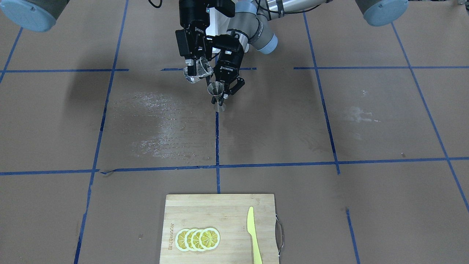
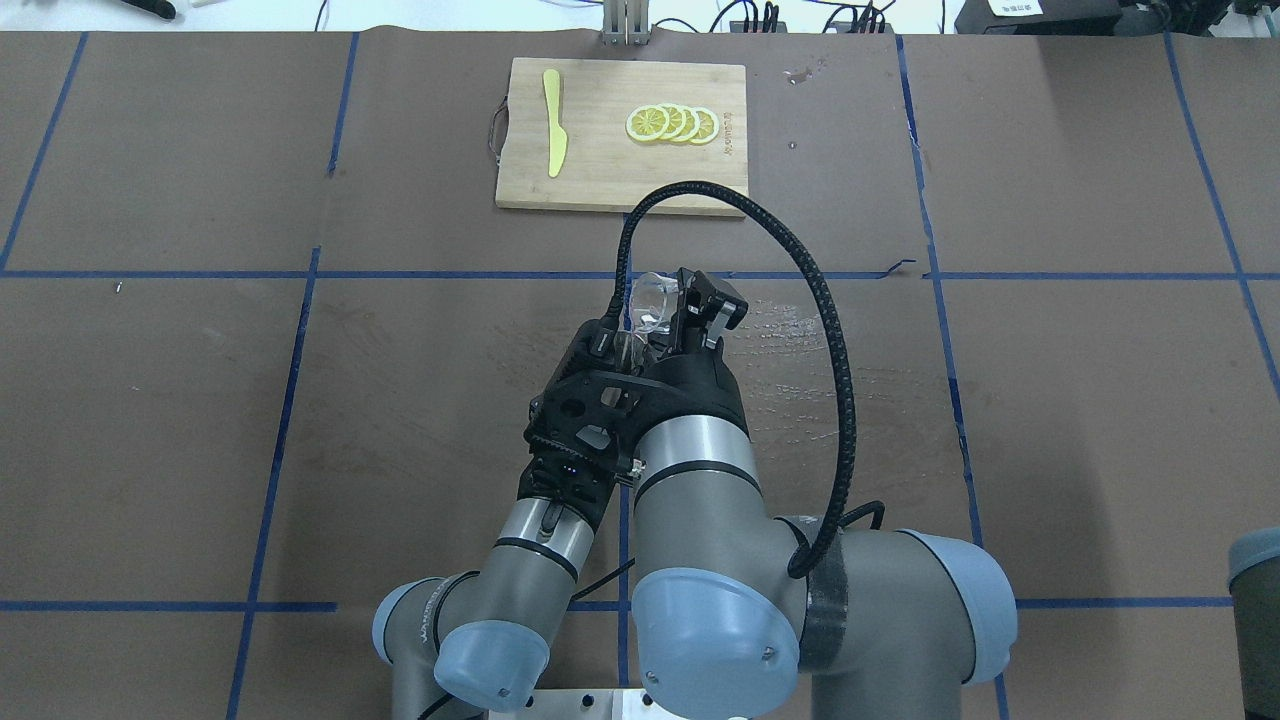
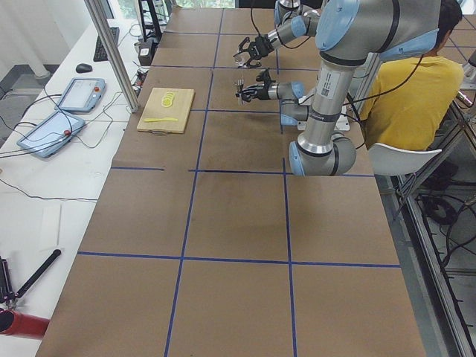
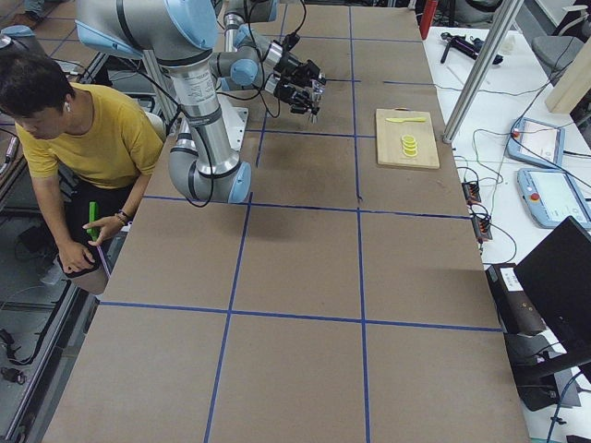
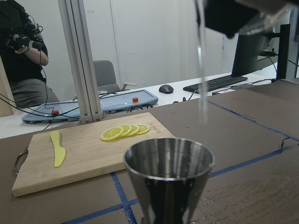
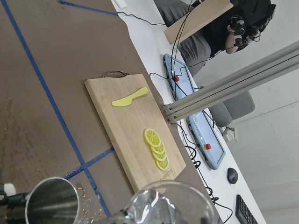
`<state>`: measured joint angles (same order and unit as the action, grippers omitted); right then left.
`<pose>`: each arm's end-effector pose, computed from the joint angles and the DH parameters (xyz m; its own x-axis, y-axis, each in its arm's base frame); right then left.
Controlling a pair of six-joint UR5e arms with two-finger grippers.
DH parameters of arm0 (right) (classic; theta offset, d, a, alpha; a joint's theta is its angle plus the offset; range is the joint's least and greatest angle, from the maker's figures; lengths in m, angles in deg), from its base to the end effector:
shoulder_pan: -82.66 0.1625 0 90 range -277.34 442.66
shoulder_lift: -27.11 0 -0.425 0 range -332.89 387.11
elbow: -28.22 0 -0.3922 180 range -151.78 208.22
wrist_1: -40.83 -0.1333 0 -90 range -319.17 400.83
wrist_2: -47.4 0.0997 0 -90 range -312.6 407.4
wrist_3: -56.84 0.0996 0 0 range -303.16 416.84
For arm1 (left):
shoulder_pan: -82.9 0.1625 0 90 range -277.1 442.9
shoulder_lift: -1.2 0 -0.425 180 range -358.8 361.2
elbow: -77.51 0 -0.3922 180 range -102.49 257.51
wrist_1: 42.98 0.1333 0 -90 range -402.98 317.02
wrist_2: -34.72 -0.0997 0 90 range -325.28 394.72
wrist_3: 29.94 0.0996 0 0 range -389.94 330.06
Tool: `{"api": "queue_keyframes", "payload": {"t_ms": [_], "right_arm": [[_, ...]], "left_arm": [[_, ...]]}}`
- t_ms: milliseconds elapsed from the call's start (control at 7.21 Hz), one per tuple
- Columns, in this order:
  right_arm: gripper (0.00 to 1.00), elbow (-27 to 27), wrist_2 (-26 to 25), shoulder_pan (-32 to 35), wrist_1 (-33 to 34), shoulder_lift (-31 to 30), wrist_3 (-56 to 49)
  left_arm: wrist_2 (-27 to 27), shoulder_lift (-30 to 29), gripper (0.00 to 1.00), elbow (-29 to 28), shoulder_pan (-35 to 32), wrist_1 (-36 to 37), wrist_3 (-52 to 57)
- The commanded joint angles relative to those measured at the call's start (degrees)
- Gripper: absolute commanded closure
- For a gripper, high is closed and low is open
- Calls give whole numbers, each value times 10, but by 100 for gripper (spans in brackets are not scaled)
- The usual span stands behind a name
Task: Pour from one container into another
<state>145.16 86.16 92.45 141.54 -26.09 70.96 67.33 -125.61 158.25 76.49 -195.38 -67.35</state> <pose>-0.4942 -0.2994 0.1089 0.8432 -0.4706 -0.2599 0.3990 0.2238 0.8892 0.6278 -0.2891 0.2217 0.7132 0.3506 -0.6069 0.5444 0.2683 0.7948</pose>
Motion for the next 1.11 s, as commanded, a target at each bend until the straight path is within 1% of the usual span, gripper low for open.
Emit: {"api": "queue_keyframes", "payload": {"t_ms": [0,970], "right_arm": [[96,0,0,4,15,9,-10],[96,-9,-4,8,16,19,-92]], "left_arm": [[0,1,100,1,0,0,1],[0,1,100,0,3,0,0]]}}
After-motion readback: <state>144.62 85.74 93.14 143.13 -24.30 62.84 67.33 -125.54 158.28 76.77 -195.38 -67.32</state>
